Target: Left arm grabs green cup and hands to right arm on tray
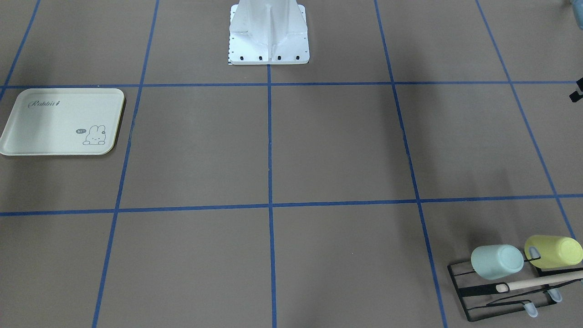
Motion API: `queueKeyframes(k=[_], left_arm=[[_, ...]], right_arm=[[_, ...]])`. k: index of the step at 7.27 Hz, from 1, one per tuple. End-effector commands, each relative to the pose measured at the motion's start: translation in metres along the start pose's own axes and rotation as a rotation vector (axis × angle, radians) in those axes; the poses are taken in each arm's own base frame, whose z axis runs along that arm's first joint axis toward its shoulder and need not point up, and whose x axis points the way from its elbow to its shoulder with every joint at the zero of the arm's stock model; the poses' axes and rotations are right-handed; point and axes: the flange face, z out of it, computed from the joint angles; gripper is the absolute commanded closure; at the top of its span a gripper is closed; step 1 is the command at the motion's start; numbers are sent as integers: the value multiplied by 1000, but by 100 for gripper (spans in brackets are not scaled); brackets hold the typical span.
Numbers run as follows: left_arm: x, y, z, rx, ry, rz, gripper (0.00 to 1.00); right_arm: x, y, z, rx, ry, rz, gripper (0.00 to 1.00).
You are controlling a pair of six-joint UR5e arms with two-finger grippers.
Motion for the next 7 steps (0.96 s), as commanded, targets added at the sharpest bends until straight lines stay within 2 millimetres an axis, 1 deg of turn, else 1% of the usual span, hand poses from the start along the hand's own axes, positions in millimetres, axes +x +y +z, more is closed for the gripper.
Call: queueKeyframes(k=[1, 2, 4, 5, 6, 7], left_arm=[[4, 0, -4, 10, 3, 12, 0], [6, 0, -5, 11, 0, 12, 0], [-1, 0, 0, 2, -9, 0, 0], [0, 1, 0, 3, 1, 1, 0], [-4, 10, 1, 0, -2, -10, 0], [-1, 9, 0, 4, -4, -2, 0]], right_arm=[[1, 1, 0, 0, 2, 2, 0], [2, 1, 0, -1, 2, 3, 0], [2, 1, -1, 3, 2, 4, 0], [3, 1, -2, 4, 2, 5, 0], [5, 2, -4, 8, 2, 18, 0], [8, 1, -5, 10, 16, 23, 0]])
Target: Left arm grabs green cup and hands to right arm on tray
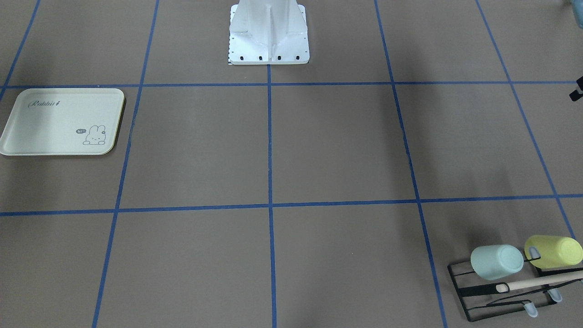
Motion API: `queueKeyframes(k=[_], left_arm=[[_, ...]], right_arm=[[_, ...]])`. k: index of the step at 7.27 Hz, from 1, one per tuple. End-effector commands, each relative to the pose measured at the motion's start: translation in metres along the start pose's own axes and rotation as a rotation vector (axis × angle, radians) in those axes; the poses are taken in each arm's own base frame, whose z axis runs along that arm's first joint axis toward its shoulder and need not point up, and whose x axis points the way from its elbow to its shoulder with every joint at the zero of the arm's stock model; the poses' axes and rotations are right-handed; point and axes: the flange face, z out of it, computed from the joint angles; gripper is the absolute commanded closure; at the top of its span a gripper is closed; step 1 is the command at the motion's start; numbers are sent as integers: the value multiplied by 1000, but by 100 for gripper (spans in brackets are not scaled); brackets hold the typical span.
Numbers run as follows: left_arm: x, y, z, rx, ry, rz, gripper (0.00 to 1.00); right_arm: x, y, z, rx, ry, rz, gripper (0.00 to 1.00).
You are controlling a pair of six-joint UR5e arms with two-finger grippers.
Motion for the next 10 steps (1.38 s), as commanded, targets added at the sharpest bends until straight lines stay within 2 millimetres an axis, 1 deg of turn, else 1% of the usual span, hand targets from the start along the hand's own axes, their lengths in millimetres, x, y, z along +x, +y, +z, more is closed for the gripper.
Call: queueKeyframes(k=[1, 3, 4, 5, 6, 7, 8, 9, 10], left_arm=[[3, 2, -2, 4, 4, 4, 0], [2, 2, 1, -3, 6, 7, 0], [15, -11, -6, 29, 13, 46, 0], [27, -22, -9, 43, 21, 74, 0], [39, -22, -9, 28, 92, 87, 0], [55, -30, -17, 30, 152, 106, 0], [69, -44, -27, 53, 152, 90, 0], [100, -67, -30, 60, 164, 38, 0], [132, -86, -32, 71, 152, 46, 0]], right_arm=[[4, 0, -1, 3, 11, 9, 0], [0, -1, -2, 6, 6, 6, 0], [8, 1, 5, -9, 4, 20, 0], [6, 7, 2, -3, 2, 14, 0], [3, 7, -2, 5, 5, 7, 0], [2, 7, -1, 4, 5, 4, 0], [0, 8, -3, 8, 2, -2, 0], [-1, 7, -4, 10, -2, -3, 0], [-3, 6, -3, 9, -3, -6, 0]])
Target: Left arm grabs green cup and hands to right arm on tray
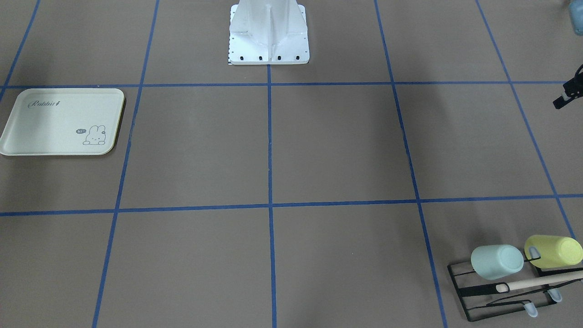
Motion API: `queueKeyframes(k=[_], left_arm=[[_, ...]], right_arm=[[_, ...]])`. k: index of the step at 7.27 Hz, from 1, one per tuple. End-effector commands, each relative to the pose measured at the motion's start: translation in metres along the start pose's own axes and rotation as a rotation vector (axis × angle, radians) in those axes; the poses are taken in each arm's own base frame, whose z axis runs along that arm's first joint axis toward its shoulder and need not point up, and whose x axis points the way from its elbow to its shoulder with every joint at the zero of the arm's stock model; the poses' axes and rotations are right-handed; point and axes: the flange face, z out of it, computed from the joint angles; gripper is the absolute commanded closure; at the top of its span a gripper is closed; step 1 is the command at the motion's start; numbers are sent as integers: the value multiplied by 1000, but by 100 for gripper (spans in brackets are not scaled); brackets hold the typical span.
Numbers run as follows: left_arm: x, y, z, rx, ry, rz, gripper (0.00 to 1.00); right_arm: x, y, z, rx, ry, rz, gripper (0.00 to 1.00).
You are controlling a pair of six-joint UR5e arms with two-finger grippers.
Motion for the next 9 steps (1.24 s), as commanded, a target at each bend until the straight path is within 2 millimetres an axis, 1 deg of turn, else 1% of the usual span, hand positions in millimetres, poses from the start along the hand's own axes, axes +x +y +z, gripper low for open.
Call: queueKeyframes(k=[1, 2, 3, 4, 5, 6, 7, 8, 9], left_arm=[[82, -57, 12, 55, -61, -36, 0], [114, -75, 27, 80, -106, -60, 0], [139, -108, 37, 78, -98, -60, 0], [174, -135, 56, 62, -97, -97, 0], [186, -151, 71, 62, -116, -86, 0], [199, -183, 79, 83, -152, -85, 1], [211, -191, 99, 89, -176, -58, 1], [208, -205, 112, 109, -209, -58, 1], [198, -223, 128, 126, -238, -58, 1]], right_arm=[[-5, -1, 0, -1, -20, -8, 0], [-6, -1, 1, -4, -23, -8, 0], [-6, -1, 1, -4, -24, -7, 0], [-7, -2, 0, -1, -23, -8, 0], [-10, -4, 0, -1, -24, -15, 0], [-12, -5, 4, -9, -22, -19, 0], [-13, -5, 5, -10, -22, -20, 0], [-15, -5, 7, -14, -23, -24, 0], [-16, -5, 9, -19, -21, -26, 0]])
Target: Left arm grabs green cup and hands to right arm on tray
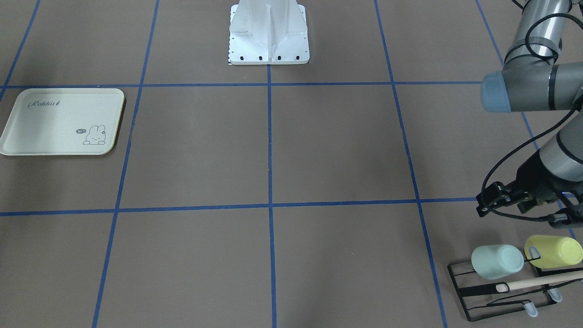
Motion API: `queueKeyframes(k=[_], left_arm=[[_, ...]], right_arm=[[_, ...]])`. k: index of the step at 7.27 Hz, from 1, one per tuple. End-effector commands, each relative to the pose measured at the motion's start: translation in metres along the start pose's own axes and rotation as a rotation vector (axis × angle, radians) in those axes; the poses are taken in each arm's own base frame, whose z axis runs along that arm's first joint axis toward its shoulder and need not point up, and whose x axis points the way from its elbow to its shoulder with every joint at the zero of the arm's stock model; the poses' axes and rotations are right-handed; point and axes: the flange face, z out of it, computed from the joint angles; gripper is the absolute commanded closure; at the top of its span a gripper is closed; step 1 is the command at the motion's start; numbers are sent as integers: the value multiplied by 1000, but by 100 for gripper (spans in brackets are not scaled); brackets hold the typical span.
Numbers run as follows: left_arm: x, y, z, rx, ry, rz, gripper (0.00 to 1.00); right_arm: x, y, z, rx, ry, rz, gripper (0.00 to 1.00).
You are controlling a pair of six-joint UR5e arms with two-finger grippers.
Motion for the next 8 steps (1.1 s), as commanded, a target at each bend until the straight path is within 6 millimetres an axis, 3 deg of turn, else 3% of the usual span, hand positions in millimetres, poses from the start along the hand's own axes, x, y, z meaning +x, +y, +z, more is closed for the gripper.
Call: queueKeyframes(k=[1, 3, 8], left_arm=[[-10, -22, 35, 52, -38, 19, 1], [-15, -29, 55, 24, -58, -7, 1], [-2, -53, 66, 15, -67, -10, 3]], right_arm=[[-3, 0, 3, -5, 1, -6, 0], [-4, 0, 3, -5, 1, -8, 0], [-7, -3, 2, 16, 0, -33, 0]])
